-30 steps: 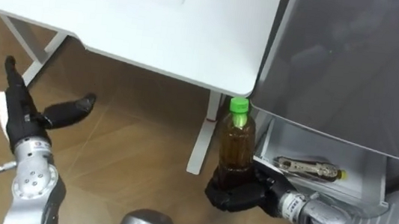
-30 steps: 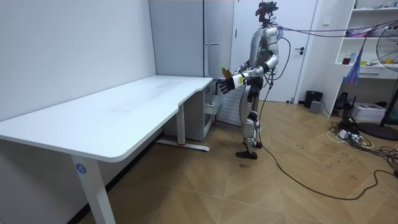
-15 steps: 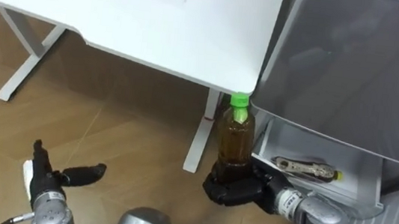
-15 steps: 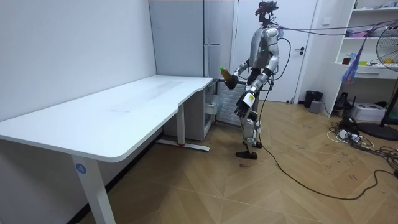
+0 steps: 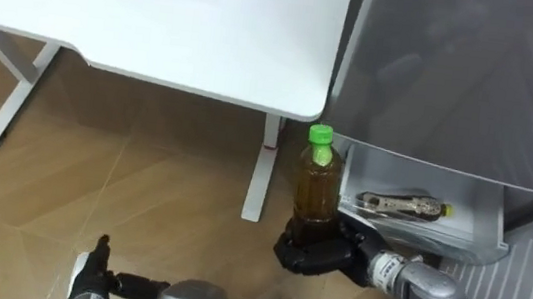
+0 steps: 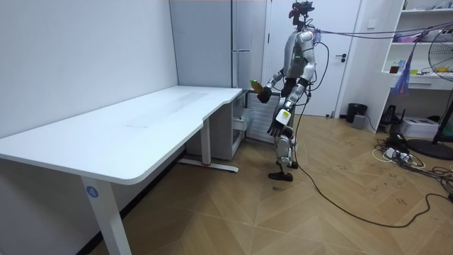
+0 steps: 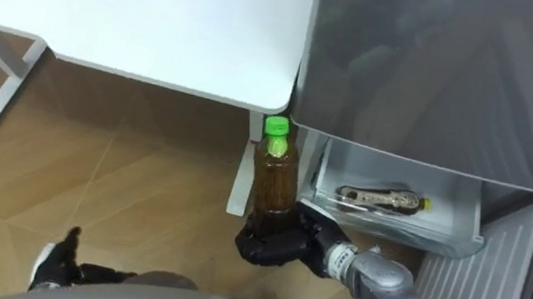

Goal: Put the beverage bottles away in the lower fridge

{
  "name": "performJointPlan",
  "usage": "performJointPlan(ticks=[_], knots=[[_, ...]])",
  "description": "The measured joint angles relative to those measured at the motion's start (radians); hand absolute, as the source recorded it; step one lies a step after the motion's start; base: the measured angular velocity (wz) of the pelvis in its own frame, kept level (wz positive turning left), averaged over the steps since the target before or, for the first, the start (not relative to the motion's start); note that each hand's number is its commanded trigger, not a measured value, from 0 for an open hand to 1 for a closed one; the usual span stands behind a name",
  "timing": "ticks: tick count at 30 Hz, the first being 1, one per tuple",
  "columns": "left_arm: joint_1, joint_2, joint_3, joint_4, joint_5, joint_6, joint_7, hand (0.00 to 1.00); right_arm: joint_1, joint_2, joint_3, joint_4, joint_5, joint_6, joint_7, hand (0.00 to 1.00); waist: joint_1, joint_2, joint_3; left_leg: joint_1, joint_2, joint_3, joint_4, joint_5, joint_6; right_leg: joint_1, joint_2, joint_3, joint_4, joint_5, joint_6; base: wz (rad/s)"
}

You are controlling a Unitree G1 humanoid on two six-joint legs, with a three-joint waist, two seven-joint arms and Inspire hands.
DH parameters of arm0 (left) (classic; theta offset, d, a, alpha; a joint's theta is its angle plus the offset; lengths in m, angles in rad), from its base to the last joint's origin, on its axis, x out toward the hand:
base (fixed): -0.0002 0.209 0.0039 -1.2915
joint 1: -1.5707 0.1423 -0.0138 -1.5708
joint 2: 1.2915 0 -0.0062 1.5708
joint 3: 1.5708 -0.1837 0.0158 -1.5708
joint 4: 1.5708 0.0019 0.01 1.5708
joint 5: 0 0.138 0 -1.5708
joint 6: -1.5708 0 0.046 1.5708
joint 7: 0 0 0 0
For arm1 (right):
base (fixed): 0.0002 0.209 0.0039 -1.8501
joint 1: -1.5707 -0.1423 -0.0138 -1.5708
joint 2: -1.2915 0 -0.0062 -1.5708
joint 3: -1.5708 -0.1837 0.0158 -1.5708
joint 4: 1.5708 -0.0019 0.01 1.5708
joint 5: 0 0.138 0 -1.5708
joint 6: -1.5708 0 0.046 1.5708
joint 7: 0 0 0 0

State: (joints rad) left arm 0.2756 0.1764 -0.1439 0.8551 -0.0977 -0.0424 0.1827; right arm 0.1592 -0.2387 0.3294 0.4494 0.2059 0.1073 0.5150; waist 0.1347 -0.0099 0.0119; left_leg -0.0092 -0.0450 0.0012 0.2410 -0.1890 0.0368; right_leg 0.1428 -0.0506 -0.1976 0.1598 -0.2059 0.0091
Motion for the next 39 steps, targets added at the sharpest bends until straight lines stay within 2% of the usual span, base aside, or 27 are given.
performJointPlan(ticks=[2,12,18,23,29,39], knots=[[-0.022,0.0,0.0,0.025,0.006,0.001,-0.019,0.0,-0.007,-0.002,-0.001,0.018,0.001,0.0,-0.012,1.0,-0.016,0.005,-0.001,0.001,0.0,-0.001,-0.002,0.0,0.0,0.0,0.0,0.0,-0.001,0.0,0.0,0.0],[-0.017,0.001,0.013,0.031,0.024,0.001,-0.035,0.0,-0.01,0.01,-0.037,0.124,0.044,-0.001,-0.09,1.0,-0.049,0.004,-0.0003,0.007,-0.001,0.0,-0.013,0.0,0.0,0.001,0.0,0.001,-0.006,0.0,0.0,-0.01],[-0.031,0.0,0.004,0.09,0.024,0.0,-0.016,0.0,-0.012,0.012,-0.047,0.214,0.232,-0.007,-0.191,1.0,-0.055,0.005,0.0005,0.021,0.0,0.016,-0.029,0.0,0.0,0.005,-0.001,-0.001,-0.009,0.0,0.0,-0.07],[-0.017,-0.011,0.012,0.087,0.028,0.0,-0.011,0.0,-0.023,0.041,-0.116,0.311,0.365,-0.009,-0.268,1.0,-0.067,0.014,0.0033,0.021,0.001,0.024,-0.036,0.001,0.001,-0.001,-0.002,0.002,-0.009,0.0,0.001,-0.03],[-0.011,-0.014,0.015,0.087,0.033,0.0,-0.011,0.0,-0.023,0.045,-0.13,0.333,0.506,-0.025,-0.285,1.0,-0.082,0.028,0.0013,0.022,0.001,0.026,-0.036,0.001,0.001,-0.002,-0.002,0.005,-0.009,0.0,0.001,0.0],[-0.008,-0.025,0.03,0.088,0.071,0.0,-0.019,0.0,-0.023,0.052,-0.157,0.332,0.692,-0.045,-0.314,1.0,-0.079,0.031,-0.0007,0.029,0.001,0.025,-0.036,0.001,0.001,0.001,-0.002,0.005,-0.009,0.0,0.001,0.0]])
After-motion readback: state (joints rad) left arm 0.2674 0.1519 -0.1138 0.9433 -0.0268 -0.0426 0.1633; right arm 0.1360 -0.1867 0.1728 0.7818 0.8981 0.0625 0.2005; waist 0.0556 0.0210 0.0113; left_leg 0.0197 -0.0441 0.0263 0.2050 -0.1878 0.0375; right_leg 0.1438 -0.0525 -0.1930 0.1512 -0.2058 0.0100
